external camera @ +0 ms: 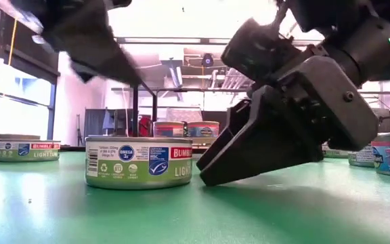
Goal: Stack canned seafood by type on shelf
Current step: Put the green tuna can on the shelf
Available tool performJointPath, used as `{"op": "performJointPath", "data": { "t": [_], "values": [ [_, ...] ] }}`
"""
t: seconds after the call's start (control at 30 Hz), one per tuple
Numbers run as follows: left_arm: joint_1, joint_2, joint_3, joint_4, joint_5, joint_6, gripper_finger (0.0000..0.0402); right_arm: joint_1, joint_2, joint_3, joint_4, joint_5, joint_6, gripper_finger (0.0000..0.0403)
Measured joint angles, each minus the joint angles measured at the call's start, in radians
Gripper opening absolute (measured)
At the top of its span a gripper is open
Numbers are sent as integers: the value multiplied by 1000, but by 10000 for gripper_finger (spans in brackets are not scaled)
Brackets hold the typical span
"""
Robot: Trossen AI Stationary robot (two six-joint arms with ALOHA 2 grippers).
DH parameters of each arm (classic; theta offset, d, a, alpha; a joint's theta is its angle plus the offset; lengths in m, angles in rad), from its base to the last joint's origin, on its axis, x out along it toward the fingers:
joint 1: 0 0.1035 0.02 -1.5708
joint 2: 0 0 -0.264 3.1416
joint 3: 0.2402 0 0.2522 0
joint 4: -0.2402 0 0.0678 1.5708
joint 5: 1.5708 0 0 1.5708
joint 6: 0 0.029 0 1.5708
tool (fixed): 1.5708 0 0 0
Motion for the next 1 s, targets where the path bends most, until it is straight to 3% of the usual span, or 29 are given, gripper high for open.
{"op": "performJointPath", "data": {
  "t": [0.17, 0.3, 0.77, 1.0],
  "values": [
    [-98, 26, -3, -89, -45, -123, 0, 29, 10, -17, 76, -91, -193, 330],
    [-142, 83, -33, -21, -48, -178, 0, 35, 11, 6, 101, -160, -229, 330],
    [-102, 235, -56, 158, -57, -165, 0, -19, 11, 116, -85, -57, -174, 333],
    [-75, 240, -56, 215, -51, -84, 0, -34, 11, 117, -84, 13, -111, 391]
  ]
}}
